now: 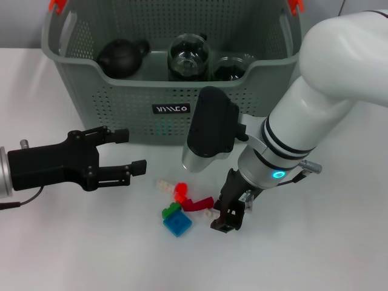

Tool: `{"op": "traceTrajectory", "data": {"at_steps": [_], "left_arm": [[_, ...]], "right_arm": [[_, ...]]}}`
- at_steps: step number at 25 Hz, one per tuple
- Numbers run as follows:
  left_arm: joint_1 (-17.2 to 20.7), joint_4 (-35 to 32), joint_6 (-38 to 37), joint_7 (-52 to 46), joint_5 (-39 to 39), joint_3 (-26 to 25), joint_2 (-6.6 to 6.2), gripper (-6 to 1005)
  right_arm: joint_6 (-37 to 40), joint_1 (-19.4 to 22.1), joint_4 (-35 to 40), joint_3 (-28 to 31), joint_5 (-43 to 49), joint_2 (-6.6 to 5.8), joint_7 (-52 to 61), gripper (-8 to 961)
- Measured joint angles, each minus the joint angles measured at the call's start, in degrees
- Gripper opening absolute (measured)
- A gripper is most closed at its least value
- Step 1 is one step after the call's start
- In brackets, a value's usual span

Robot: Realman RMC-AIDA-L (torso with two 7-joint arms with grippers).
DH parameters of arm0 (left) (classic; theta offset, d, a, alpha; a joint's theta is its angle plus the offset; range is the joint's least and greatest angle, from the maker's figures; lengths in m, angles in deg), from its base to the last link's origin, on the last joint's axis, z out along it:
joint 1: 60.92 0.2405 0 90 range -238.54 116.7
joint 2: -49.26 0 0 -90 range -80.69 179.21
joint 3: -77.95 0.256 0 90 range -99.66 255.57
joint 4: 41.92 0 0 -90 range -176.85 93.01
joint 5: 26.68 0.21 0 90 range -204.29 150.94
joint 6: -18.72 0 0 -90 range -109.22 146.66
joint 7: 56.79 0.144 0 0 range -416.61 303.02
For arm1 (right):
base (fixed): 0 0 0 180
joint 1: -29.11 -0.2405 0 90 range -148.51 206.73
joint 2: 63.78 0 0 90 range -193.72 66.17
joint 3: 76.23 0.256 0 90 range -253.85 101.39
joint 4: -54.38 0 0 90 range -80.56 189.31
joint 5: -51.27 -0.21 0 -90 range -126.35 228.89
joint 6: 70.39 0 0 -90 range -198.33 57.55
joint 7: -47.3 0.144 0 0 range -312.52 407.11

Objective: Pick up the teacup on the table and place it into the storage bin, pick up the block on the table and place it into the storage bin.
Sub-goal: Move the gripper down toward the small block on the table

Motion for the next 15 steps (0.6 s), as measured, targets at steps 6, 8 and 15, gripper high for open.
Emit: {"op": "traceTrajectory", "data": {"at_steps": [6,8,15], "left_arm": [[-0.01,0.0,0.18,0.0,-0.13,0.0,-0.06,861],[-0.01,0.0,0.2,0.0,-0.2,0.0,-0.05,861],[-0.01,0.0,0.22,0.0,-0.32,0.0,-0.1,861]], "right_arm": [[-0.02,0.0,-0.05,-0.07,-0.04,0.06,0.0,339],[-0.02,0.0,-0.07,-0.11,-0.05,0.06,0.0,332],[-0.07,-0.02,-0.09,-0.3,0.0,0.06,0.01,296]]}}
